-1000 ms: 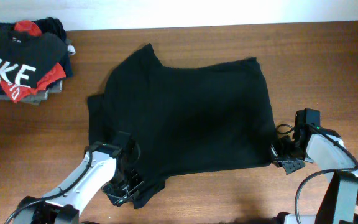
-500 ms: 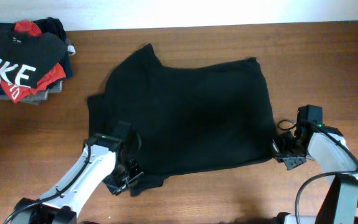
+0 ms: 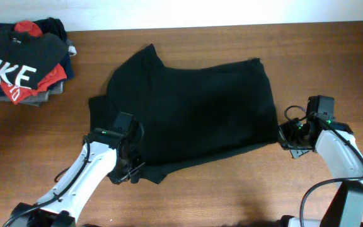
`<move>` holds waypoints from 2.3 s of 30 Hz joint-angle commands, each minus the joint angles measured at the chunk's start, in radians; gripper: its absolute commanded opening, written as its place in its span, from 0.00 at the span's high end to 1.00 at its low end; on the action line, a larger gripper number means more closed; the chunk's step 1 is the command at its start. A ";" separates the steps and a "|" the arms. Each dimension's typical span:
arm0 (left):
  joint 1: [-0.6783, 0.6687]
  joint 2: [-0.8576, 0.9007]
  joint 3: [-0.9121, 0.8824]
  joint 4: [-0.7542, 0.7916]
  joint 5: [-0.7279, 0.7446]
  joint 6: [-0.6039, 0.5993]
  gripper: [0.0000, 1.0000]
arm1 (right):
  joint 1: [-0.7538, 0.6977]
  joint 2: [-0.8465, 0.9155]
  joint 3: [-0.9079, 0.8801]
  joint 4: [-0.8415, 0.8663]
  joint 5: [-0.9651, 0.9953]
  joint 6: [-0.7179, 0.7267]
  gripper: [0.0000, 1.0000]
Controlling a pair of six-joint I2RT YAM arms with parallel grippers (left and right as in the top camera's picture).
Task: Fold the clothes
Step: 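Lift the hem with both grippers and fold it up toward the collar, then hold the folded hem with both grippers over the shirt's middle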
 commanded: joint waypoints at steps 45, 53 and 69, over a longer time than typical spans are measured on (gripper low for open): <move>-0.001 0.017 0.201 0.235 -0.384 0.046 0.99 | 0.138 0.013 0.018 0.311 0.007 0.069 0.96; -0.001 0.092 0.201 0.283 -0.426 0.046 0.98 | 0.142 0.043 0.018 0.312 0.100 0.069 0.96; 0.004 0.172 0.201 0.423 -0.482 0.047 0.94 | 0.143 0.043 0.018 0.344 0.145 0.068 0.96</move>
